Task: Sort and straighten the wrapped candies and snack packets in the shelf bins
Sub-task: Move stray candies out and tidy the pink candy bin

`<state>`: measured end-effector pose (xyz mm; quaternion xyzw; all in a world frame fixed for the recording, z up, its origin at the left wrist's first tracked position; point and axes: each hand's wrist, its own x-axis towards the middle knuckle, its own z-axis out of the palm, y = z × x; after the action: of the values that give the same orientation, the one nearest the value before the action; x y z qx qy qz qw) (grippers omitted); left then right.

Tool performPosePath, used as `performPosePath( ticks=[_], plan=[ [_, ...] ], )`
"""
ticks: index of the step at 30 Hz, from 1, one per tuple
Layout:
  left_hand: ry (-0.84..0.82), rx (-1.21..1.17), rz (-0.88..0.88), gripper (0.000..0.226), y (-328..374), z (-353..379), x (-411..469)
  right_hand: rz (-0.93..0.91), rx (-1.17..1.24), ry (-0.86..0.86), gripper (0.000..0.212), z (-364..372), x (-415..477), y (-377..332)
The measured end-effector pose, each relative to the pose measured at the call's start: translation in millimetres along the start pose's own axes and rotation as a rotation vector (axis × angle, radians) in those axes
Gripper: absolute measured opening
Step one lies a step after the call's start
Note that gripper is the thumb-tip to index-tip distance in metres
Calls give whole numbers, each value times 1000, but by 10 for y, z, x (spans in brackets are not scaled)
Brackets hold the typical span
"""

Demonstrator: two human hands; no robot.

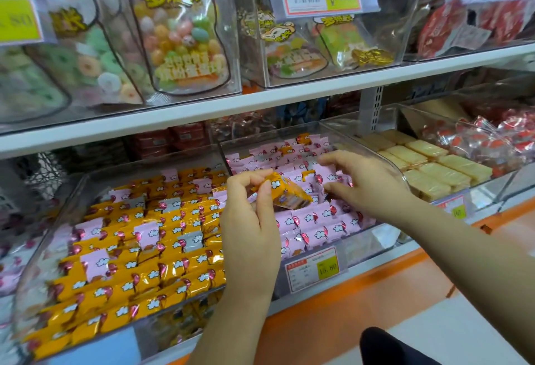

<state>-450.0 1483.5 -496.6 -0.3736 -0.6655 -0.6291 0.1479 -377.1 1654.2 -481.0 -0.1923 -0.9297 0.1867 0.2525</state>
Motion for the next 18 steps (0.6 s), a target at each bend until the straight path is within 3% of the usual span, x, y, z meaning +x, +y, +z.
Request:
performPosePath(
  ticks=[3,5,7,10,14,18],
  plan=[
    [0,0,-2,26,-8,3,1,-67,-106,134,28,25,-77,-2],
    [2,4,-2,26,-11,5,2,-120,-189,68,21,71,-125,49],
    [-2,6,-5,26,-12,9,0,-154,-286,-55,42,106,-167,96],
    [-7,10,7,27,7,10,-7,-99,-366,-152,44,129,-184,112],
    [-21,-35,-24,26,62,-17,-31,-91,-289,-173,42,118,-187,74],
    [34,-115,-116,16,86,-124,-52,-20,87,57,32,87,-311,-134]
  ],
)
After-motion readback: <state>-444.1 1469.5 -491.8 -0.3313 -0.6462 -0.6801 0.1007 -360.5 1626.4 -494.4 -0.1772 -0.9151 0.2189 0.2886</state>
